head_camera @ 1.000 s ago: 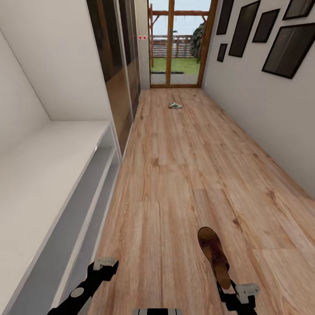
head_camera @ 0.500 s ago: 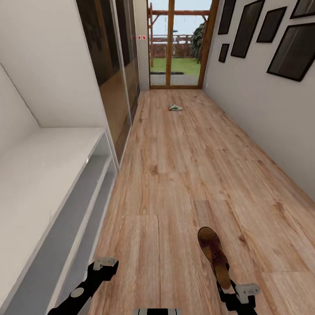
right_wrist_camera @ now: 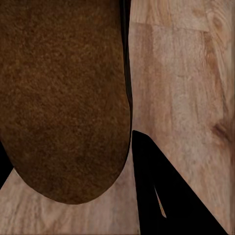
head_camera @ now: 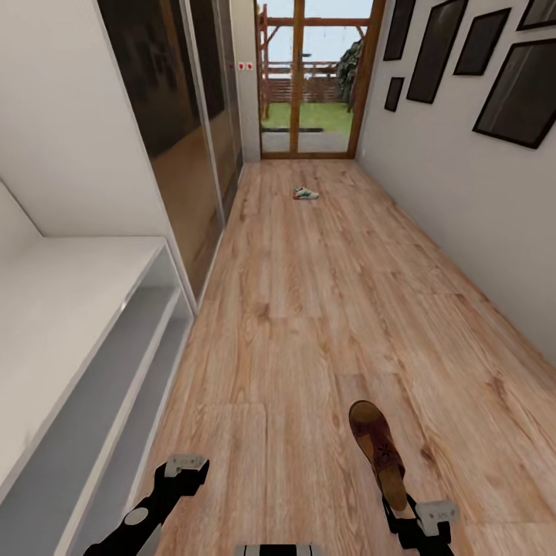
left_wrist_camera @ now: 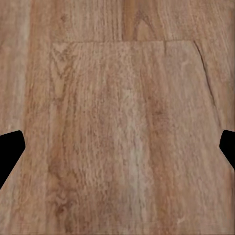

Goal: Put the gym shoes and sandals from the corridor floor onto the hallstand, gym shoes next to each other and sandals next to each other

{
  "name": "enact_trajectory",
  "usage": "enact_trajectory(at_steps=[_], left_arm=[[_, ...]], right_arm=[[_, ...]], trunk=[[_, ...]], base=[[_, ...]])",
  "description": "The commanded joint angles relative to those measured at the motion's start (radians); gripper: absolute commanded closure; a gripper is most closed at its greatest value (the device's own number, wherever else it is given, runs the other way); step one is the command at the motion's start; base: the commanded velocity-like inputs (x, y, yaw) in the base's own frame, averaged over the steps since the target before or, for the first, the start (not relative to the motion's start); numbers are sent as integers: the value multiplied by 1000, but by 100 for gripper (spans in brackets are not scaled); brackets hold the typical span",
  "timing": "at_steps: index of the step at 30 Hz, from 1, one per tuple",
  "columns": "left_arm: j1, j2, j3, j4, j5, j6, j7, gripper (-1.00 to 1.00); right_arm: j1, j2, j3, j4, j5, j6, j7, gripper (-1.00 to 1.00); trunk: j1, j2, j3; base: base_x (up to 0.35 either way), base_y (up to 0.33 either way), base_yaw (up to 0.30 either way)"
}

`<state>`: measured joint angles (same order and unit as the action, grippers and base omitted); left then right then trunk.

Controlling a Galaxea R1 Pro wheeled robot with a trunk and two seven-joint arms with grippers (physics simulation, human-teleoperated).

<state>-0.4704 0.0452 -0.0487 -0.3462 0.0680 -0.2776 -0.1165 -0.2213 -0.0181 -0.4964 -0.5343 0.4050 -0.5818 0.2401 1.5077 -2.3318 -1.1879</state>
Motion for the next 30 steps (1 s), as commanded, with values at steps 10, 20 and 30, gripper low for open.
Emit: enact_trajectory(at_steps=[10, 20, 30], left_arm=[[-1, 1, -5, 1, 8, -3, -2, -100], [84, 13, -4, -1, 3, -95, -1, -100], [121, 15, -3, 2, 4, -167, 1, -100]], right_arm=[[-1, 1, -8, 1, 0, -3, 10, 100], [-1, 1, -7, 6, 0, -2, 10, 100], [-1, 1, -7, 7, 0, -1, 10, 100]], trunk=[[0, 0, -1], [0, 0, -1], [0, 0, -1]], base=[[310, -139, -142], [334, -84, -262], [336, -78, -265]])
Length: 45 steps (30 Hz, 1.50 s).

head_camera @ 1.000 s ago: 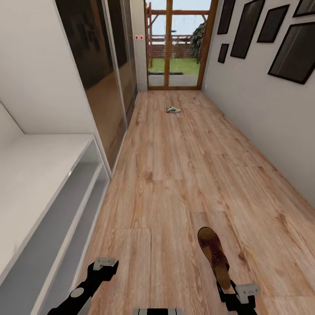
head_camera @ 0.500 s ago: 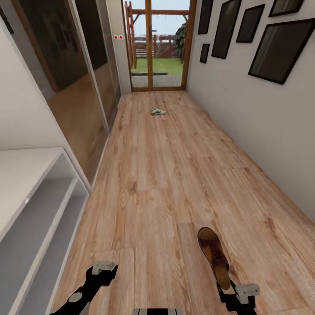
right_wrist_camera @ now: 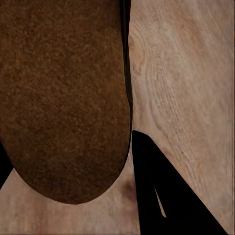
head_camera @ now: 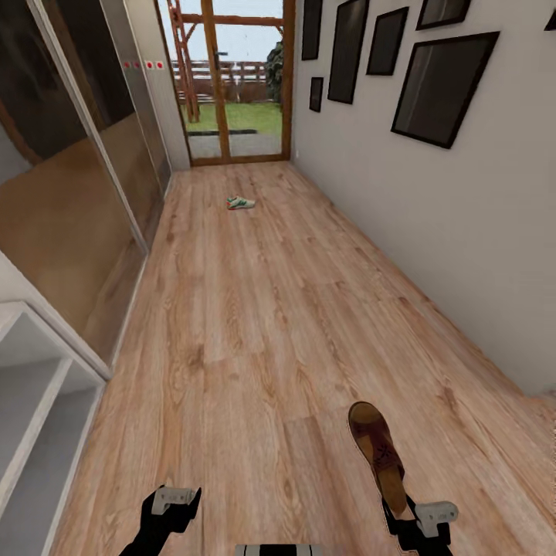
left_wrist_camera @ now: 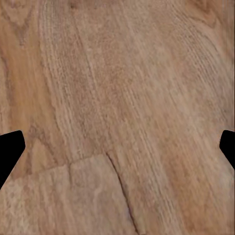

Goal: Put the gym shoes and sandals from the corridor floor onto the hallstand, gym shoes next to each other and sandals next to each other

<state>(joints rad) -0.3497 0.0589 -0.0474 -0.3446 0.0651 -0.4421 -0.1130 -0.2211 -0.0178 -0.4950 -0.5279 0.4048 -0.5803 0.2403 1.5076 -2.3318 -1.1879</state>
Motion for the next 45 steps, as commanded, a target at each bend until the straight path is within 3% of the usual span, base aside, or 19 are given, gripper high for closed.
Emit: enact_trajectory(at_steps=[1, 9, 24, 33, 45], left_arm=[[0, 1, -5, 0, 7, -4, -2, -100], [1, -1, -5, 0, 7, -7, -2, -100], [2, -1, -5, 8, 7, -10, -2, -100], [49, -1, 1, 7, 14, -13, -2, -100], [52, -3, 9, 7, 21, -13, -2, -100]], right_arm=[[-1, 1, -8, 0, 0, -3, 10, 100], [-1, 1, -9, 0, 0, -3, 10, 100], [-1, 1, -8, 2, 1, -2, 11, 100], [-1, 2, -8, 0, 0, -2, 10, 100], [-1, 3, -8, 4, 0, -3, 10, 100]], trunk=[[0, 0, -1], [0, 0, -1], [0, 0, -1], [0, 0, -1], [0, 0, -1]], base=[[336, -74, -265], [336, -72, -212], [339, -8, -12], [340, 0, 1], [339, 0, 204]])
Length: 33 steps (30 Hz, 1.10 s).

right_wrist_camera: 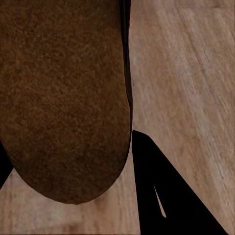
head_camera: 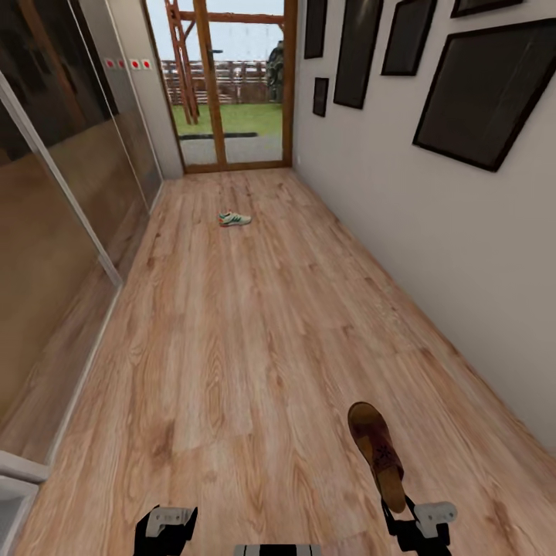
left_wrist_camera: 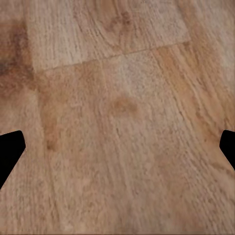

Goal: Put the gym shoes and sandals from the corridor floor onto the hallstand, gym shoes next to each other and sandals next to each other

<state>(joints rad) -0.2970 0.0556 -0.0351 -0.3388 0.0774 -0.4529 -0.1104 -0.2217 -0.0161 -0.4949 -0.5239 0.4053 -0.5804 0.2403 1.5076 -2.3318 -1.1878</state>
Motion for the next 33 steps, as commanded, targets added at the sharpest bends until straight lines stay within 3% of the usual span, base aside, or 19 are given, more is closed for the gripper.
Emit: enact_trajectory(at_steps=[1, 11, 33], left_arm=[[-1, 1, -3, 1, 8, -3, -5, -100], [-1, 0, -3, 2, 8, -3, -5, -100], [1, -3, -5, 3, 8, -3, -6, -100]], right_arm=[[-1, 1, -8, 0, 0, -3, 10, 100], [-1, 1, -8, 14, 0, -3, 10, 100], [-1, -1, -8, 20, 1, -4, 11, 100]], trunk=[[0, 0, -1], [0, 0, -1], [0, 0, -1]], base=[[340, 0, 274], [339, 0, 215], [340, 0, 10]])
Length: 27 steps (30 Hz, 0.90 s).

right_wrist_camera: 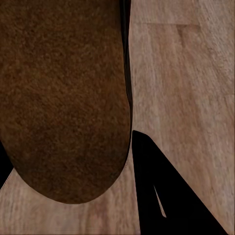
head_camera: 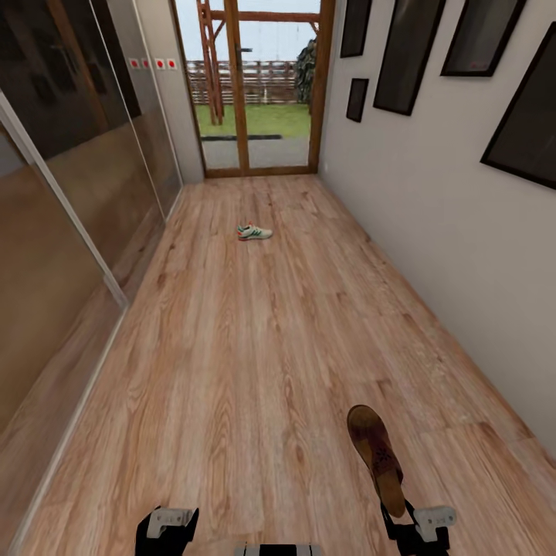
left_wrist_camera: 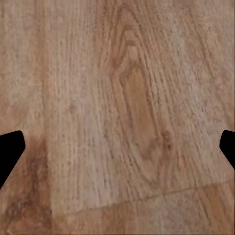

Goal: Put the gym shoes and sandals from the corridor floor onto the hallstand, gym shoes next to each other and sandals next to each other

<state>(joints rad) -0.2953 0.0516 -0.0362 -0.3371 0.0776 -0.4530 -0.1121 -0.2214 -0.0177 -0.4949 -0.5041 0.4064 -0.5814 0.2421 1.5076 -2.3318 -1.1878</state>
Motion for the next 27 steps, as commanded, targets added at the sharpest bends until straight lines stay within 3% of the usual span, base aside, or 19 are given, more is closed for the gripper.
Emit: enact_trajectory(at_steps=[1, 27], left_arm=[[1, 1, -3, 0, 8, -3, -4, -100], [2, 2, -2, 0, 10, -3, -3, -100]], right_arm=[[-1, 1, -8, 0, 0, -2, 10, 100], [-1, 1, -8, 6, 1, -3, 10, 100]], trunk=[[0, 0, -1], [0, 0, 31]], base=[[340, 0, 0], [339, 0, 0]])
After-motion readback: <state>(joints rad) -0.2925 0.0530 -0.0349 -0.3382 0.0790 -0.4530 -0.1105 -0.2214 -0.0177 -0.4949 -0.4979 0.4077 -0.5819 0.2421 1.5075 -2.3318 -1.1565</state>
